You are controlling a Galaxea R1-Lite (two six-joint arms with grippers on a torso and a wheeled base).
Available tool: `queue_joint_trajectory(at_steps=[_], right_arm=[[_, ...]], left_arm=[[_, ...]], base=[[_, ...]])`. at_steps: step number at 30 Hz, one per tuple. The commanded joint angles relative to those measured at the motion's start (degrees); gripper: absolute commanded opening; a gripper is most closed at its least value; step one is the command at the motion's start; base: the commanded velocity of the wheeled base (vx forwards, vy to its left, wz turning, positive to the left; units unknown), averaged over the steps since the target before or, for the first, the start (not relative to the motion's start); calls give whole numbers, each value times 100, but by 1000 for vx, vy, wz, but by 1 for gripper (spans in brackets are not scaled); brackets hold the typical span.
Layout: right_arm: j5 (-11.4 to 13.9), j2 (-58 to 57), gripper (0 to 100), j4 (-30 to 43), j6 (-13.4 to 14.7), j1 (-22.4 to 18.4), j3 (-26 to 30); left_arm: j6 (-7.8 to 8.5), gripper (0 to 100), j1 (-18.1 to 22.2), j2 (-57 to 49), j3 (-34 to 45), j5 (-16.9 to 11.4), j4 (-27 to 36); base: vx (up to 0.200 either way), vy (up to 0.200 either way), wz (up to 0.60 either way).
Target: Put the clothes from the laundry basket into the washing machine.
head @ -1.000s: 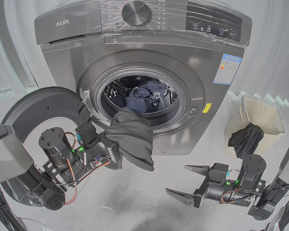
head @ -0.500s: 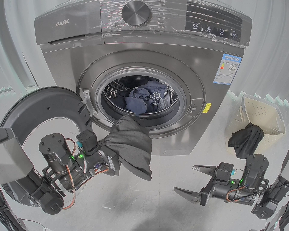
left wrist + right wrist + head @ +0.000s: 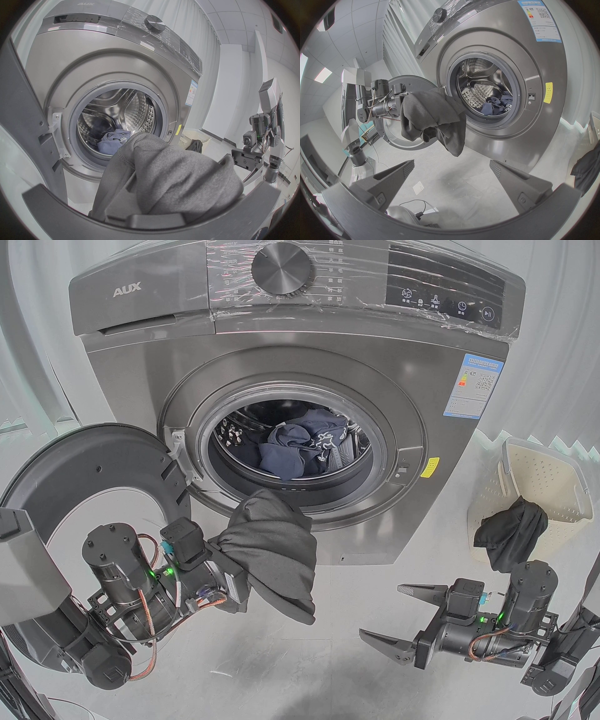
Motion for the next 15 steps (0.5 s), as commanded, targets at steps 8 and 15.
queue_joint_trajectory(at_steps=[8,15], right_arm=[[-3,20,100,6,6,36,6],[6,11,100,6,6,115,41]], left_arm=[[96,0,-69,121,-48,7,-5],[96,0,-95,129,-57,7,-5]], base=[[200,0,0],[171,0,0]])
